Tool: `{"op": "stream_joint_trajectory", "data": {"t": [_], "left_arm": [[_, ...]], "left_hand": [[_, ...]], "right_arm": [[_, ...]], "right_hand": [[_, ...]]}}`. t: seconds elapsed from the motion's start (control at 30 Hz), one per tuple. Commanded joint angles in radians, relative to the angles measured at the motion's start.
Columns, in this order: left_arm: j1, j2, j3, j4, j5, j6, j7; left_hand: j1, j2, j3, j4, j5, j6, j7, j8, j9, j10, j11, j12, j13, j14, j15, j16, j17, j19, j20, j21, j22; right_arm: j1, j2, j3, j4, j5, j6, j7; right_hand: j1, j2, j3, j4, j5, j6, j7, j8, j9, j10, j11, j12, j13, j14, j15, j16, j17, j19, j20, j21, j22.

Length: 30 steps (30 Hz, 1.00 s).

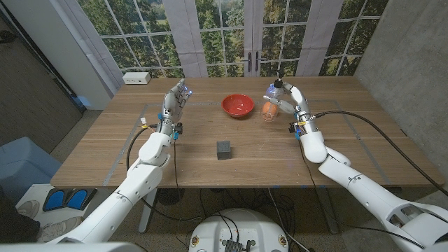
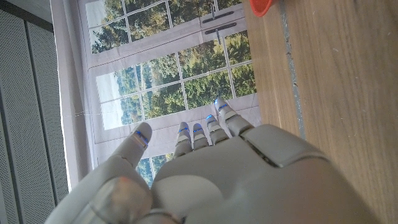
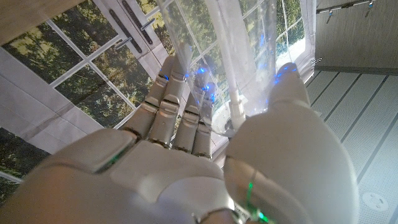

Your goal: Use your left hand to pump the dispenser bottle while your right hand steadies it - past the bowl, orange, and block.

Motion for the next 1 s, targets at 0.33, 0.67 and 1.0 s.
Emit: {"op": "stream_joint_trajectory", "data": {"t": [0.33,0.67,1.0], "left_arm": [[0.030,0.009,-0.015,-0.026,-0.006,0.004,0.014],[0.030,0.012,-0.020,-0.025,-0.011,0.013,0.016],[0.031,0.014,-0.020,-0.026,-0.015,0.015,0.011]], "left_hand": [[-0.010,0.060,0.007,0.002,0.004,0.006,-0.001,0.000,0.003,0.007,-0.003,0.000,0.002,0.008,-0.038,-0.001,0.001,0.005,-0.020,-0.002,0.002],[-0.010,0.056,0.007,-0.001,0.004,0.023,-0.003,0.006,0.003,0.008,-0.002,0.000,0.002,0.008,-0.038,-0.001,0.001,0.005,-0.018,-0.002,0.002],[-0.011,0.057,0.008,-0.002,0.003,0.025,-0.004,0.005,0.003,0.007,-0.002,0.000,0.002,0.008,-0.038,-0.001,0.001,0.006,-0.016,-0.002,0.003]], "right_arm": [[0.088,0.026,-0.039,0.087,-0.012,-0.004,-0.017],[0.126,0.031,-0.061,0.123,-0.019,-0.004,-0.025],[0.174,0.046,-0.088,0.181,-0.020,0.001,-0.029]], "right_hand": [[0.238,0.225,0.025,0.031,0.007,0.200,-0.199,0.005,0.002,0.141,-0.133,-0.006,0.008,0.153,-0.242,-0.008,0.014,-0.011,-0.154,0.017,-0.001],[0.240,0.225,0.022,0.032,0.008,0.199,-0.200,0.005,0.004,0.143,-0.130,-0.010,0.010,0.154,-0.242,-0.013,0.022,-0.016,-0.155,0.026,-0.005],[0.240,0.225,0.019,0.033,0.009,0.199,-0.201,0.007,0.008,0.142,-0.132,-0.014,0.015,0.153,-0.242,-0.019,0.029,-0.022,-0.155,0.034,-0.008]]}}
